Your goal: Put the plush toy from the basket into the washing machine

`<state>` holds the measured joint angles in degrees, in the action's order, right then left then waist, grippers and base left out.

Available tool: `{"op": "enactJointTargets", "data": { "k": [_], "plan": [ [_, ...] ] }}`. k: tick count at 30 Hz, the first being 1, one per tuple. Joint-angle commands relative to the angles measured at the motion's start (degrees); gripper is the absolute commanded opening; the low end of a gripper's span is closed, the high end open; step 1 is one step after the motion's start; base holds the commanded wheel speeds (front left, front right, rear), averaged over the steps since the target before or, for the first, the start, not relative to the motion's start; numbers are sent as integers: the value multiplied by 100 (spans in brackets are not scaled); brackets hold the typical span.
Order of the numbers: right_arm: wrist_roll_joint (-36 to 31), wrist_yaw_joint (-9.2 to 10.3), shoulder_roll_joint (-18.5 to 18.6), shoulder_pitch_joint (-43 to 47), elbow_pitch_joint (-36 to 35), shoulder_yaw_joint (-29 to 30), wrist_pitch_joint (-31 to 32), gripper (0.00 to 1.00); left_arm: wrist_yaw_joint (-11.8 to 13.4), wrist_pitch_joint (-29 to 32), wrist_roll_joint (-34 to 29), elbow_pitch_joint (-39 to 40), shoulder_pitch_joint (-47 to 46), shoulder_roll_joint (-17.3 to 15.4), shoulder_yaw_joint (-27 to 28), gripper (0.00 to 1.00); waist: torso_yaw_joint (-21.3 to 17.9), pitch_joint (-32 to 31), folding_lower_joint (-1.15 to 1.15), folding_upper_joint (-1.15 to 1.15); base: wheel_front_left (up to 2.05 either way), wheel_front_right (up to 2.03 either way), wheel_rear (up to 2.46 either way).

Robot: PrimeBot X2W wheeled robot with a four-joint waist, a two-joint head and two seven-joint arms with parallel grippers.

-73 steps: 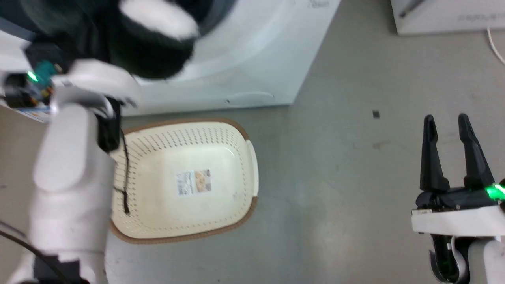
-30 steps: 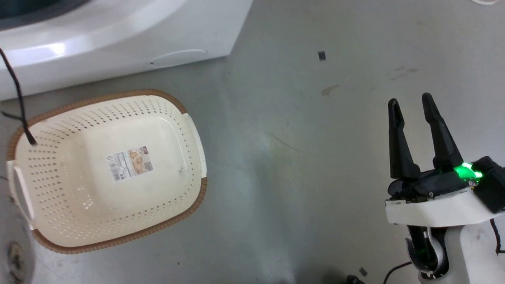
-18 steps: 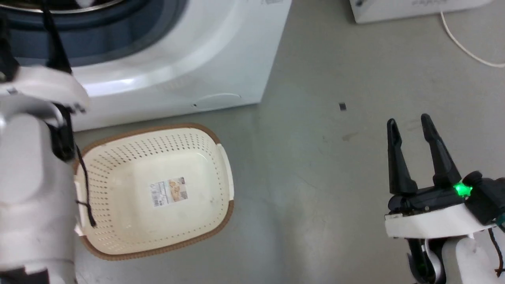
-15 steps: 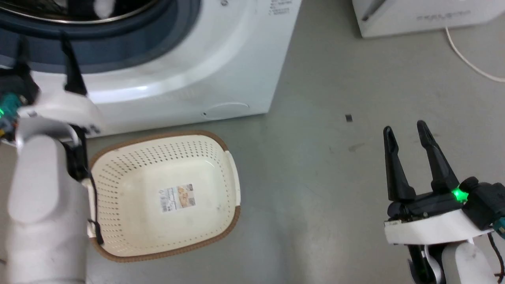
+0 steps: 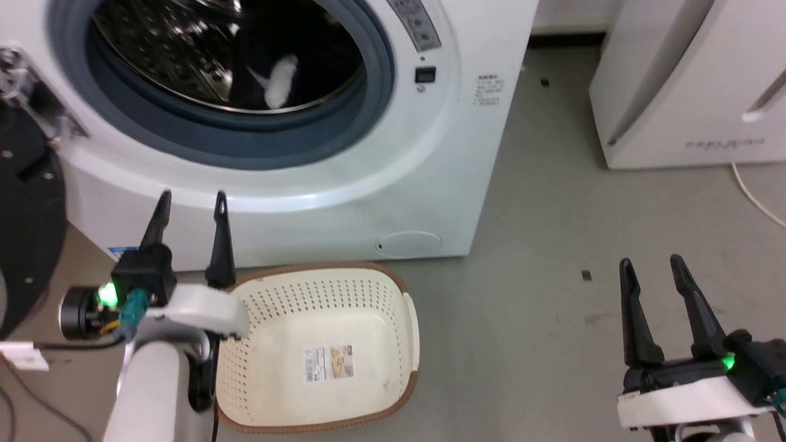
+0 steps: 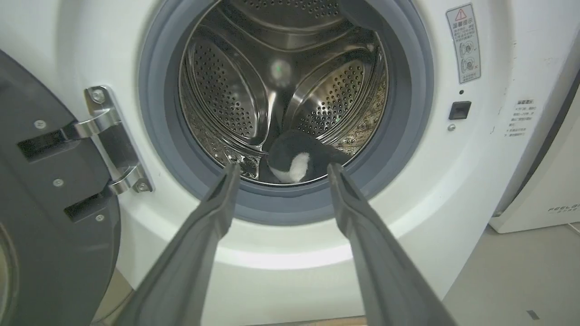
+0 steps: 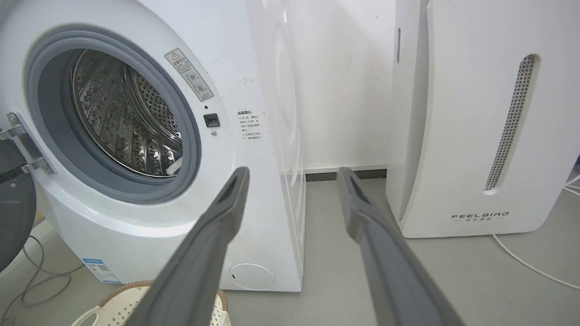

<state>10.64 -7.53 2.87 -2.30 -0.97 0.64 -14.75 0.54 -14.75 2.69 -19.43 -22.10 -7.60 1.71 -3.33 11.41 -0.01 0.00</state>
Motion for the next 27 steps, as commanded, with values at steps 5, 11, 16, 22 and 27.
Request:
{"op": "enactJointTargets", "data": {
  "k": [5, 11, 16, 22, 27],
  "plan": [
    [-41, 4, 0, 357, 14, 134, -25, 100, -37, -25, -14, 417, 901, 159, -3, 100, 265, -616, 1, 0, 0, 0, 0],
    [-56, 4, 0, 651, 1, 128, -25, 100, 15, -25, -87, 669, 1582, 255, -65, 100, 415, -890, 1, 0, 0, 0, 0],
    [-51, 4, 0, 799, -2, 178, -25, 100, 38, -25, -101, 711, 1825, 296, -86, 100, 514, -995, 1, 0, 0, 0, 0],
    [-30, 4, 0, 835, 8, 209, -25, 100, 31, -25, -130, 721, 1907, 320, -133, 100, 559, -999, 1, 0, 0, 0, 0],
    [-25, 0, 0, 779, 13, 195, 24, 0, 29, 32, -102, 710, 1855, 317, -121, 0, 557, -1002, 1, 0, 0, 0, 0]
  ]
}}
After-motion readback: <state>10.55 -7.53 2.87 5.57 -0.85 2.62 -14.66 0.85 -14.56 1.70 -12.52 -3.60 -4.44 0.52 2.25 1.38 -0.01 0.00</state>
